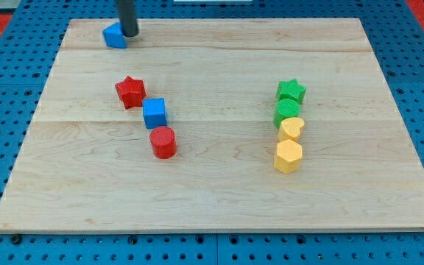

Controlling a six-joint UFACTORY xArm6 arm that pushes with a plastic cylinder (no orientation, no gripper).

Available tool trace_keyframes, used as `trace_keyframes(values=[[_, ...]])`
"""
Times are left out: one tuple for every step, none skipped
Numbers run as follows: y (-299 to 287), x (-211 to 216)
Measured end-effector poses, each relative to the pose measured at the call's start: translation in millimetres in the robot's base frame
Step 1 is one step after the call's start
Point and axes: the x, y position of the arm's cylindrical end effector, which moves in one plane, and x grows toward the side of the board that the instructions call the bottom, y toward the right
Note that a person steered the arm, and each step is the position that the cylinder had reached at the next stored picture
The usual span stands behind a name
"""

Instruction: Slide red star towards center left

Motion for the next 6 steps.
trace_keyframes(values=[[-18,0],[-4,0],[1,0],[11,0],[63,7],[149,35]])
